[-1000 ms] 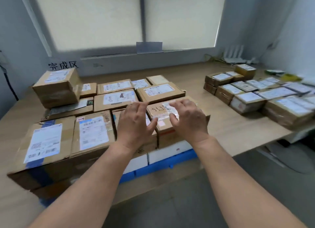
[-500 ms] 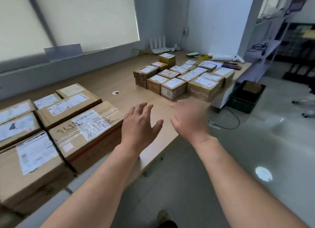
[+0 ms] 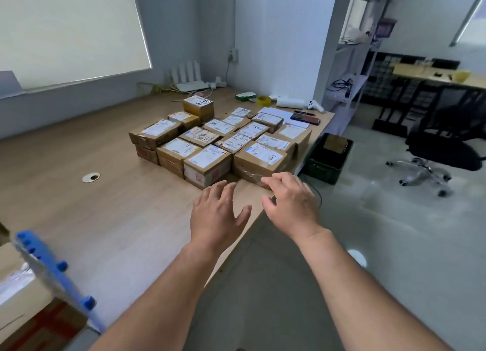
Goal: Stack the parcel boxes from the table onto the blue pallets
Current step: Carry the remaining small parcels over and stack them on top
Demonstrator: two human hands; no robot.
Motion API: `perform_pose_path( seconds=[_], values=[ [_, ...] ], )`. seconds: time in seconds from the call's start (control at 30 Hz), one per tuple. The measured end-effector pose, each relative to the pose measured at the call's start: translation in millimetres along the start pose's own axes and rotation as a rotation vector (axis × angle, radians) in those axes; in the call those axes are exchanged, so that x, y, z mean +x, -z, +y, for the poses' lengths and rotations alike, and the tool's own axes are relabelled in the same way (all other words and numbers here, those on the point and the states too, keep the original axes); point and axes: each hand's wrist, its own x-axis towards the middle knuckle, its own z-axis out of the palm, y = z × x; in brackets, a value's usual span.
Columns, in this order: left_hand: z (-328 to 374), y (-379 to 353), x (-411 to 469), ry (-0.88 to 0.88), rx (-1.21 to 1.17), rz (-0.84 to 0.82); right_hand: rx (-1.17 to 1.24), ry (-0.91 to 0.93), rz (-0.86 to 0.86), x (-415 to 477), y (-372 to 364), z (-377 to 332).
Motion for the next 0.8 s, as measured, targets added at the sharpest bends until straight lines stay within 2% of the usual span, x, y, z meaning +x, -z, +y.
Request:
perform_pose_path(
  seconds=[0.37, 0.6, 0.8],
  values=[
    [3, -72, 128, 0.073, 0.021, -0.075, -0.08, -0.017, -0.228, 107, -60, 81],
    [-6, -97, 163, 0.143, 0.01, -0.118, -0.08, -0.056, -0.34, 140, -92, 112],
    [-1, -118, 175, 0.278, 0.011, -0.153, -0.054, 0.027, -0.463, 167, -125, 135]
  ],
)
